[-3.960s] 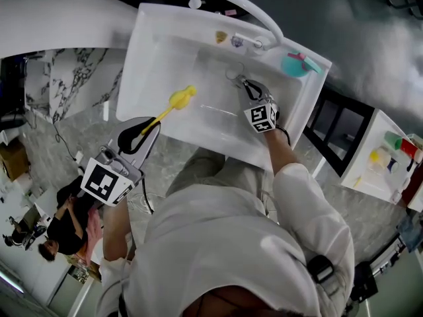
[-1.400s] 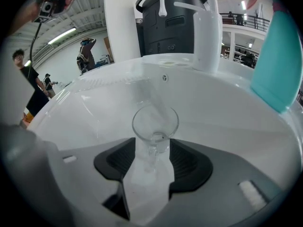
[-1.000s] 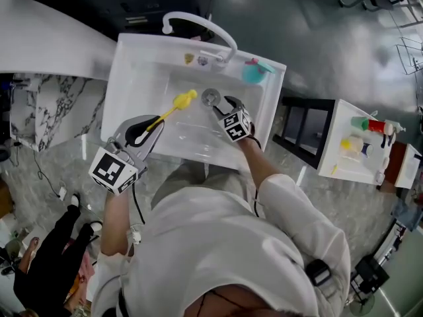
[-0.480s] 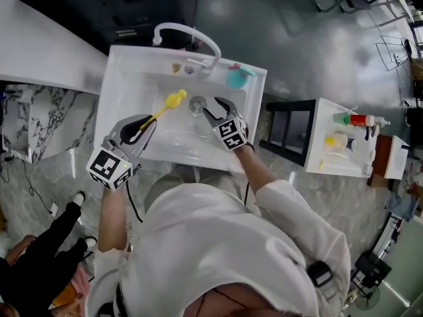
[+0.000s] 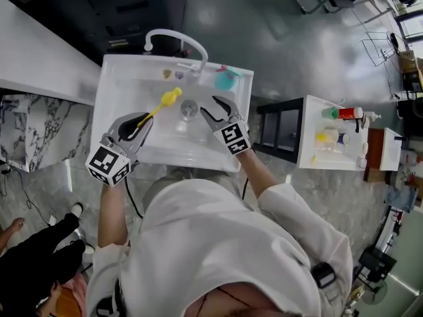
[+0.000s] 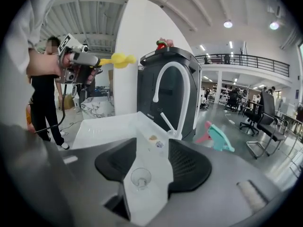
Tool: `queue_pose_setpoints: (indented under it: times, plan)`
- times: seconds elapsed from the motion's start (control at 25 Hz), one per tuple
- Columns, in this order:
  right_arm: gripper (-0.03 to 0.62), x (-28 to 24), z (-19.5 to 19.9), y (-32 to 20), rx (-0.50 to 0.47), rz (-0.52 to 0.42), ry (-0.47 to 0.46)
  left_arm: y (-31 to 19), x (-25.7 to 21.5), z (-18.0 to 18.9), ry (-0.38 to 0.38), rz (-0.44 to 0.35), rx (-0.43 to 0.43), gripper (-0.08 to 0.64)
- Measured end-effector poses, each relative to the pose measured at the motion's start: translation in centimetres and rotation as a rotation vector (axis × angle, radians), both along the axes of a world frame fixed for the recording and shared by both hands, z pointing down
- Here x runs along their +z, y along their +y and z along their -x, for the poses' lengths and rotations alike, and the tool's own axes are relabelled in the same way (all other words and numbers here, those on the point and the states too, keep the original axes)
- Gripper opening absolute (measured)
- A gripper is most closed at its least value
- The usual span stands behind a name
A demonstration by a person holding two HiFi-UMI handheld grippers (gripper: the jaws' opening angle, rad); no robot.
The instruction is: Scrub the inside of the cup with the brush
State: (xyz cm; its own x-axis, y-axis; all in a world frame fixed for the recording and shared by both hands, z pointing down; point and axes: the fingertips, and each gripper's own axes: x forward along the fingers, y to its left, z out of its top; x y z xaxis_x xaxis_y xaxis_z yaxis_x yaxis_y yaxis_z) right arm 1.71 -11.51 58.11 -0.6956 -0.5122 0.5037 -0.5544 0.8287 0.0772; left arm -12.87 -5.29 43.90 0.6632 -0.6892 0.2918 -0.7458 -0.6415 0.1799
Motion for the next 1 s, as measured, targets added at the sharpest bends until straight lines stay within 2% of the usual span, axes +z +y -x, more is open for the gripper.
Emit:
queue_pose_setpoints:
  times: [0.56,1.0]
  plan:
    - [0.207,-11.4,-2.5,0.4,0.031,-0.141,-0.135,-0.8,-2.2,-1.6,0.010,-0.066,0.009,0.040]
    - [0.198,-16.4,-4.1,0.9,0.039,-0.207,-0.196,-1.1,-3.2,-2.2,0.012,-0.095,0.003,0.040]
